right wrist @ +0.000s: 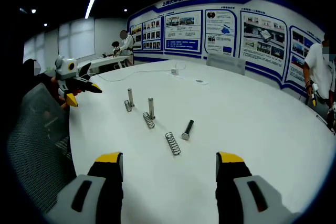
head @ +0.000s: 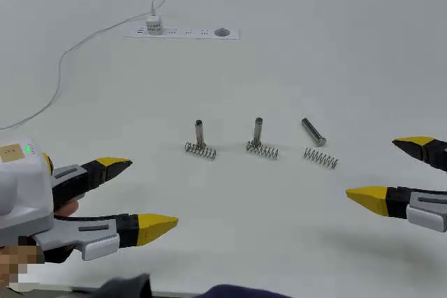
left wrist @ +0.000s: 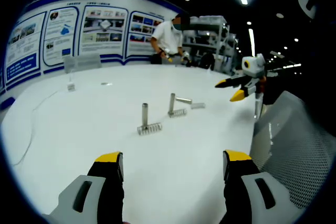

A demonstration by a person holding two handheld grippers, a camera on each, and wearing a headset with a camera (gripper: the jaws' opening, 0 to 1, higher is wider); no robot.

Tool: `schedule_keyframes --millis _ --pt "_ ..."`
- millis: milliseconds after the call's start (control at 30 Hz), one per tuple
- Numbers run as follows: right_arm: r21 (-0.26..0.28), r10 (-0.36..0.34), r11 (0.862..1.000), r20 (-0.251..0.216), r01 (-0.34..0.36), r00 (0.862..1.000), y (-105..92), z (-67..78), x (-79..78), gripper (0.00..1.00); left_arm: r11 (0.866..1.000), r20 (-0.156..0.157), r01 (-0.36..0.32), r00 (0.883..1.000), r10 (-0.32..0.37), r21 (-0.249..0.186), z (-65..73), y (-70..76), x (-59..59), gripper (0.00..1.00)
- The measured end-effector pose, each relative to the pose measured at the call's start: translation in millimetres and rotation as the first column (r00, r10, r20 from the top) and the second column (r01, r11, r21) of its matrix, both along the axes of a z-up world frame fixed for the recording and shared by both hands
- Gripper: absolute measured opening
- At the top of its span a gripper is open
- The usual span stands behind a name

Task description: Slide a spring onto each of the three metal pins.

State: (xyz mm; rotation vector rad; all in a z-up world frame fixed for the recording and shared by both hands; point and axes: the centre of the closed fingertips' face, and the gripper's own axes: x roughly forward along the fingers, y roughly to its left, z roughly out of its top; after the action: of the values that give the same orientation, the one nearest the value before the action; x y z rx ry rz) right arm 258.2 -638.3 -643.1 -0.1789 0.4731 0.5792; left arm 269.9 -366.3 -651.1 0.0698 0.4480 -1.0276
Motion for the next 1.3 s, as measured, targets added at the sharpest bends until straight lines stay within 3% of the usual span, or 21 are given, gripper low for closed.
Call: schedule_keyframes --millis 500,1100,1300 --pt "-0.001 -0.003 1.0 -0.008 0.003 1.0 -2.7 1.9 6.5 0.68 1.0 0.006 -0.013 1.0 0.013 0.003 2.6 2.0 0.7 0.79" --pt "-0.008 -0.026 1.0 -0.03 0.025 0.999 -7.6 6.6 21.3 0.55 1.0 0.013 -0.023 1.0 0.023 0.009 5.8 4.3 0.2 0.79" --pt "-0.04 -0.022 0.999 -0.035 0.02 0.999 -6.7 6.8 28.9 0.51 1.0 0.014 -0.027 1.0 0.027 0.008 6.2 4.5 0.4 0.79"
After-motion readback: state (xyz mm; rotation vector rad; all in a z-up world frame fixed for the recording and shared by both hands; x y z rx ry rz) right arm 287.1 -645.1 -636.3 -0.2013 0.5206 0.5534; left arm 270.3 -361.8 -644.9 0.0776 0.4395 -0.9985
